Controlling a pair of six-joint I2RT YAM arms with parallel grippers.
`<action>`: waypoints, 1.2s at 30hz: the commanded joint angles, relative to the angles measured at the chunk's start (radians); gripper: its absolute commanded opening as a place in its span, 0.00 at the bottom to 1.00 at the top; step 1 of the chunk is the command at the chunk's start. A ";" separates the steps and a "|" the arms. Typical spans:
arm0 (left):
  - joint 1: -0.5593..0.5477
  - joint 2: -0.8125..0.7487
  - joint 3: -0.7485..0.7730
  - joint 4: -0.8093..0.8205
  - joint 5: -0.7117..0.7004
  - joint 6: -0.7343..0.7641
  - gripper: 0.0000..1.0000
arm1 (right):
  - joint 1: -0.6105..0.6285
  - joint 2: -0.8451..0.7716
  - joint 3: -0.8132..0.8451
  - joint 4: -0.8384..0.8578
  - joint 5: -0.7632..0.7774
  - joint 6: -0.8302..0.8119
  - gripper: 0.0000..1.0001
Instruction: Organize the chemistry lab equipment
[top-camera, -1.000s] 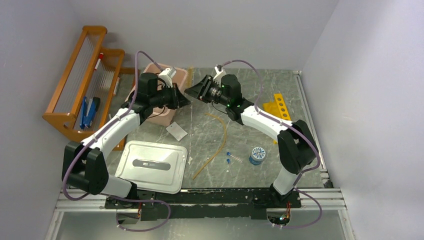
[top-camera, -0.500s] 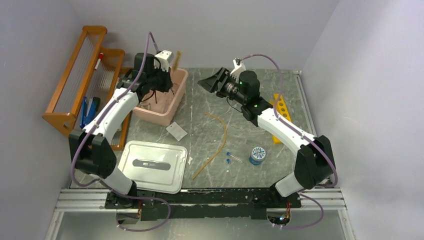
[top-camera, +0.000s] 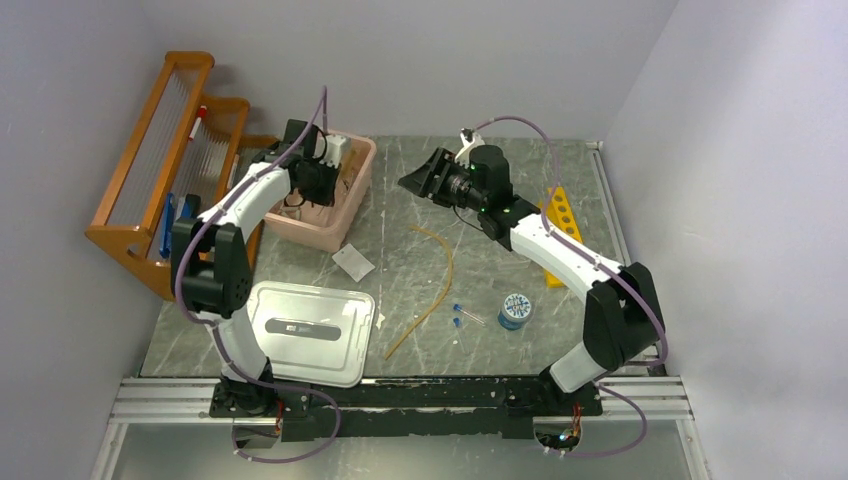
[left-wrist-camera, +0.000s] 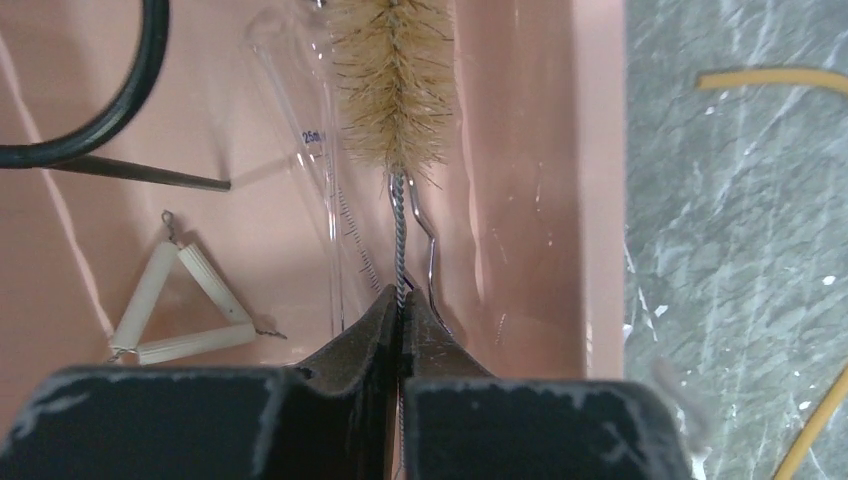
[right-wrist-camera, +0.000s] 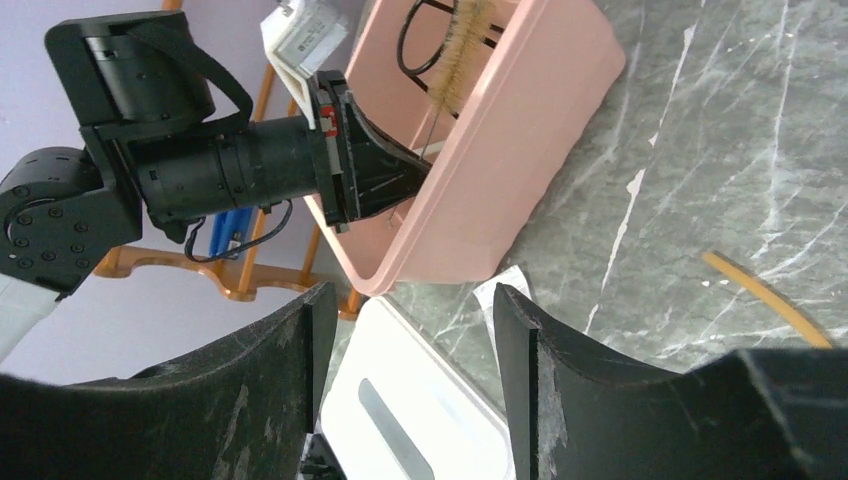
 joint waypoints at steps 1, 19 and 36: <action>0.001 0.043 0.053 -0.061 -0.045 0.020 0.09 | -0.006 0.021 0.032 -0.026 -0.001 -0.030 0.62; -0.004 -0.187 0.079 -0.006 0.072 -0.152 0.43 | 0.131 0.199 0.071 -0.205 0.172 -0.198 0.62; -0.004 -0.670 -0.256 0.214 -0.036 -0.419 0.61 | 0.375 0.537 0.326 -0.384 0.387 -0.329 0.75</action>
